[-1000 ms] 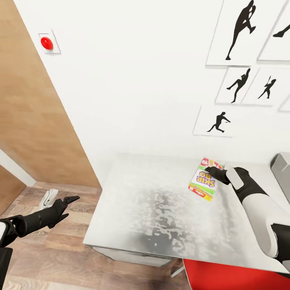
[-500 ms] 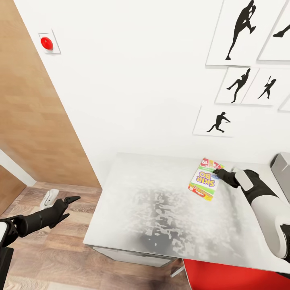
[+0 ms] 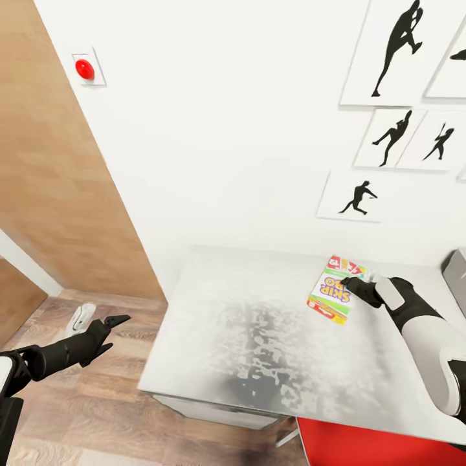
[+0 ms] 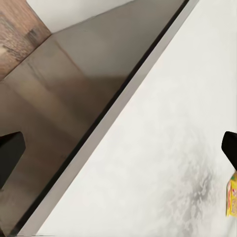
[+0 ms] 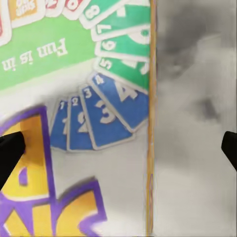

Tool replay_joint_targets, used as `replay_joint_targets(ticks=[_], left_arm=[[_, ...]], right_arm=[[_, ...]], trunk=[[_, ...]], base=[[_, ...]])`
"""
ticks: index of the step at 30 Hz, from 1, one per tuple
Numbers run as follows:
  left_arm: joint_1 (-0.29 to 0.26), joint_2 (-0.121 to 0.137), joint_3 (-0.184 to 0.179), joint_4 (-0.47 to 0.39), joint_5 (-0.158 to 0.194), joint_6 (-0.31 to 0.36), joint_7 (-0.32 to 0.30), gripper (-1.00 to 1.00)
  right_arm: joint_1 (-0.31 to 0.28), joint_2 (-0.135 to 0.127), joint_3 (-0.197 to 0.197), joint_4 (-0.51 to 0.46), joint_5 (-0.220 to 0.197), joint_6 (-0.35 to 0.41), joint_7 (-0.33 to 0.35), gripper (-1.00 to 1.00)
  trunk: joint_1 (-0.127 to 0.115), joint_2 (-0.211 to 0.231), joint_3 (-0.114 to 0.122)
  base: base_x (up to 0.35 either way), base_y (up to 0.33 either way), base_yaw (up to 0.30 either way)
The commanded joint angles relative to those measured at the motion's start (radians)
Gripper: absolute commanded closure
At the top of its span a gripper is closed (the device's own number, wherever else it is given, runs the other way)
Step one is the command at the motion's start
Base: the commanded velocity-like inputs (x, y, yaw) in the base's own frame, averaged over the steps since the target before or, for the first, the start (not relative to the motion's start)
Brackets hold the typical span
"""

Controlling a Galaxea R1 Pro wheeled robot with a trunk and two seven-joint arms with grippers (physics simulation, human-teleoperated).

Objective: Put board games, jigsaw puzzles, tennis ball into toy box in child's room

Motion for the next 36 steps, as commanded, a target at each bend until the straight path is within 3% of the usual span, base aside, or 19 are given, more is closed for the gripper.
replay_joint_targets(ticks=[1,23,36], left_arm=[[-0.001,0.0,0.001,-0.001,0.01,0.003,0.01,-1.0],[-0.001,-0.002,-0.001,-0.001,0.009,0.003,0.01,-1.0],[-0.001,-0.002,0.002,-0.001,0.008,0.003,0.01,-1.0]], right_arm=[[0.0,0.0,-0.002,-0.002,-0.011,0.004,-0.008,-1.0],[0.0,0.0,-0.001,-0.011,-0.011,0.007,-0.007,-1.0],[-0.001,0.003,0.005,-0.02,-0.011,0.021,-0.007,-1.0]], trunk=[[0.0,-0.001,-0.001],[0.0,-0.001,-0.001],[0.0,-0.001,-0.001]], base=[[0.0,0.0,0.262],[0.0,0.0,0.284],[0.0,0.0,0.029]])
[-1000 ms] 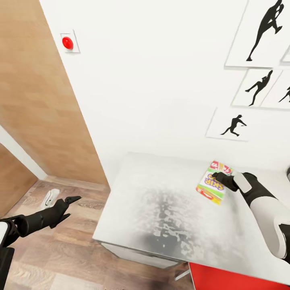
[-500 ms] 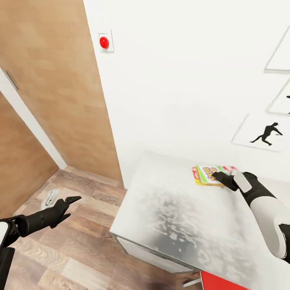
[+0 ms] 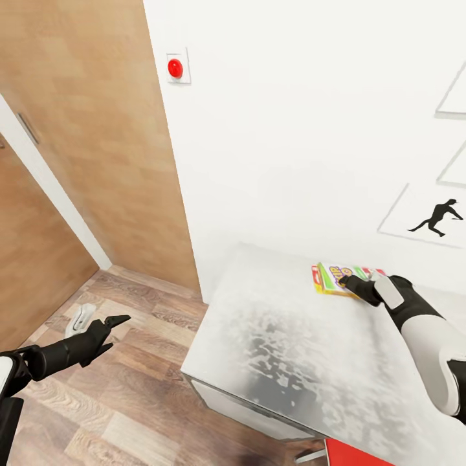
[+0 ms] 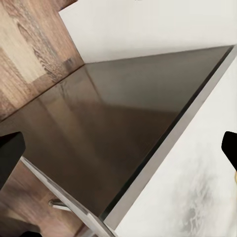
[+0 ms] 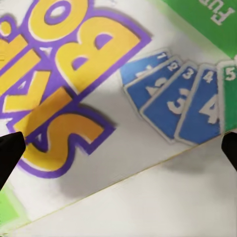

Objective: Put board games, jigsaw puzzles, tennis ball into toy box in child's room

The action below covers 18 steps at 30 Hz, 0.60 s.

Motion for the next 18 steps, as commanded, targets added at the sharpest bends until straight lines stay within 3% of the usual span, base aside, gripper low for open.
replay_joint_targets(ticks=[1,6,7,9,12,16,18], left_arm=[[-0.001,0.0,0.001,-0.001,0.01,0.003,0.01,-1.0],[-0.001,0.0,0.003,-0.001,0.01,0.003,0.01,-1.0],[-0.001,0.0,0.003,-0.001,0.01,0.003,0.01,-1.0],[-0.001,0.0,0.003,-0.001,0.011,0.003,0.01,-1.0],[-0.001,0.0,0.001,-0.001,0.011,0.003,0.01,-1.0],[-0.001,0.0,0.001,-0.001,0.011,0.003,0.009,-1.0],[-0.001,0.0,-0.001,-0.001,0.011,0.002,0.009,-1.0]], right_arm=[[0.0,0.002,-0.001,-0.008,-0.011,0.005,-0.008,-1.0],[0.01,0.061,0.042,-0.077,-0.004,0.12,0.029,-1.0],[0.014,0.064,0.056,-0.083,-0.003,0.129,0.046,-1.0],[0.023,0.073,0.125,-0.096,0.0,0.147,0.125,-1.0],[0.027,0.076,0.177,-0.103,0.0,0.155,0.174,-1.0],[0.029,0.078,0.204,-0.116,0.001,0.158,0.201,-1.0],[0.052,0.074,0.212,-0.181,0.002,0.156,0.228,-1.0]], trunk=[[0.0,-0.001,-0.001],[0.0,-0.001,-0.001],[0.0,-0.001,-0.001],[0.0,-0.001,-0.001],[0.0,-0.001,-0.001],[0.0,-0.001,-0.001],[0.0,-0.001,-0.001]], base=[[0.0,0.0,0.001],[0.0,0.0,0.0],[0.0,0.0,0.0],[0.0,0.0,0.0],[0.0,0.0,0.0],[0.0,0.0,0.0],[0.0,0.0,0.0]])
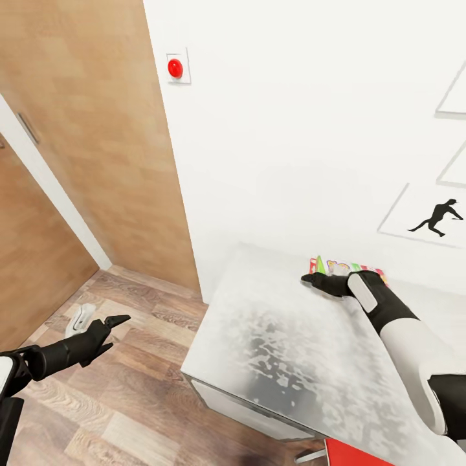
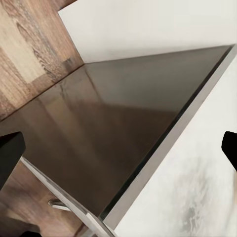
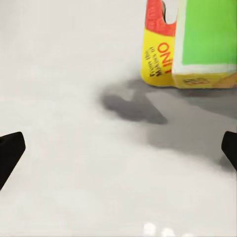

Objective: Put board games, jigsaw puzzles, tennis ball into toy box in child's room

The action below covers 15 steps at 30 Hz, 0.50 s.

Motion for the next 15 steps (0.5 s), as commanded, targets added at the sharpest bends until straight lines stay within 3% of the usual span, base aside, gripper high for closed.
replay_joint_targets(ticks=[1,4,8,9,11,12,13,15], left_arm=[[-0.001,0.0,0.0,-0.001,0.01,0.003,0.01,-1.0],[-0.001,-0.001,-0.001,-0.001,0.01,0.002,0.01,-1.0],[-0.001,-0.001,-0.002,0.0,0.01,0.002,0.01,-1.0],[-0.001,-0.001,-0.002,0.0,0.01,0.002,0.01,-1.0],[-0.001,-0.002,-0.002,0.001,0.01,0.002,0.01,-1.0],[-0.002,-0.002,-0.003,0.001,0.011,0.002,0.01,-1.0],[-0.002,-0.002,-0.003,0.001,0.011,0.002,0.01,-1.0],[-0.002,-0.001,-0.002,0.001,0.011,0.002,0.01,-1.0]], right_arm=[[0.03,-0.005,0.006,-0.058,0.007,0.002,0.018,-1.0],[0.083,-0.013,0.008,-0.154,0.009,0.001,0.028,-1.0],[0.158,-0.039,0.008,-0.339,0.01,0.003,0.03,-1.0],[0.204,-0.055,0.003,-0.45,0.01,0.008,0.024,-1.0],[0.228,-0.063,-0.001,-0.507,0.01,0.011,0.021,-1.0],[0.244,-0.073,-0.005,-0.547,0.01,0.014,0.019,-1.0],[0.26,-0.114,-0.01,-0.587,0.006,0.021,0.016,-1.0],[0.261,-0.129,-0.012,-0.592,0.006,0.024,0.014,-1.0]], trunk=[[0.0,-0.001,-0.001],[0.0,-0.001,-0.001],[0.0,-0.001,-0.001],[0.0,-0.001,-0.001],[0.0,-0.001,-0.001],[0.0,-0.001,-0.001],[0.0,-0.001,-0.001],[0.0,-0.001,-0.001]], base=[[0.0,0.0,0.0],[0.0,0.0,0.0],[0.0,0.0,-0.003],[0.0,0.0,-0.086],[0.011,0.015,-0.144],[0.057,0.086,-0.21],[0.127,0.213,-0.269],[0.141,0.241,-0.281]])
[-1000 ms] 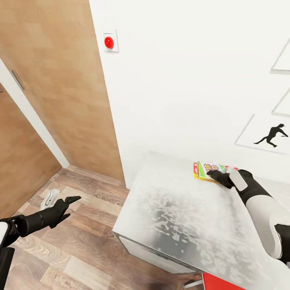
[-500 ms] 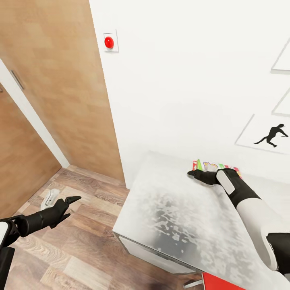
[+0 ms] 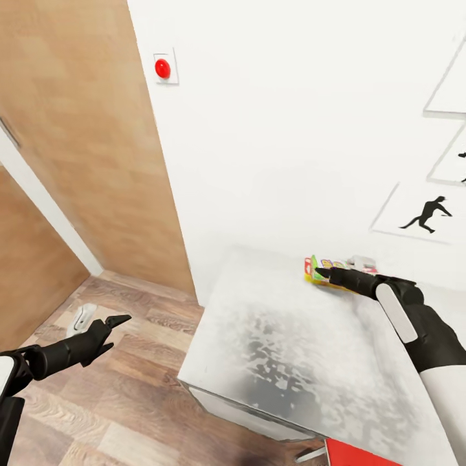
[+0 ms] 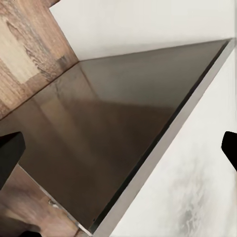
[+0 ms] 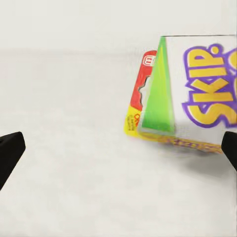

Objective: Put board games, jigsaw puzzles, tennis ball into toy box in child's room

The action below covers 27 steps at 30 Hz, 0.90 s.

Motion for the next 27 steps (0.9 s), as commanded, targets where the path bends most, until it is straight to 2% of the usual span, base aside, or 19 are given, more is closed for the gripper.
replay_joint_targets(ticks=[1,3,13,18,22,27], left_arm=[[-0.001,0.0,0.001,-0.001,0.011,0.003,0.011,-1.0],[-0.001,-0.001,0.002,-0.001,0.01,0.003,0.012,-1.0],[0.002,0.001,0.004,0.0,0.006,0.002,0.016,-1.0],[0.005,0.003,0.008,-0.001,0.006,0.002,0.018,-1.0],[0.012,0.008,0.012,0.0,0.005,0.002,0.021,-1.0],[0.018,0.012,0.015,0.001,-0.003,0.002,0.022,-1.0]], right_arm=[[-0.008,-0.013,-0.009,0.027,0.002,0.006,-0.052,-1.0],[-0.013,-0.013,-0.012,0.043,0.0,0.006,-0.098,-1.0],[-0.013,-0.015,-0.012,0.046,-0.001,0.007,-0.106,-1.0],[-0.013,-0.015,-0.013,0.046,0.0,0.007,-0.108,-1.0],[-0.024,-0.018,-0.015,0.062,-0.001,0.006,-0.109,-1.0],[-0.073,-0.024,-0.016,0.154,0.001,-0.002,-0.11,-1.0]], trunk=[[0.001,-0.001,-0.001],[0.001,-0.001,0.0],[0.001,-0.001,0.004],[0.001,-0.001,0.005],[0.001,-0.001,0.005],[0.001,-0.001,0.005]], base=[[0.031,0.054,-0.294],[0.013,0.022,-0.294],[0.002,0.003,-0.269],[0.011,-0.001,-0.069],[0.185,-0.054,-0.018],[0.274,-0.058,-0.005]])
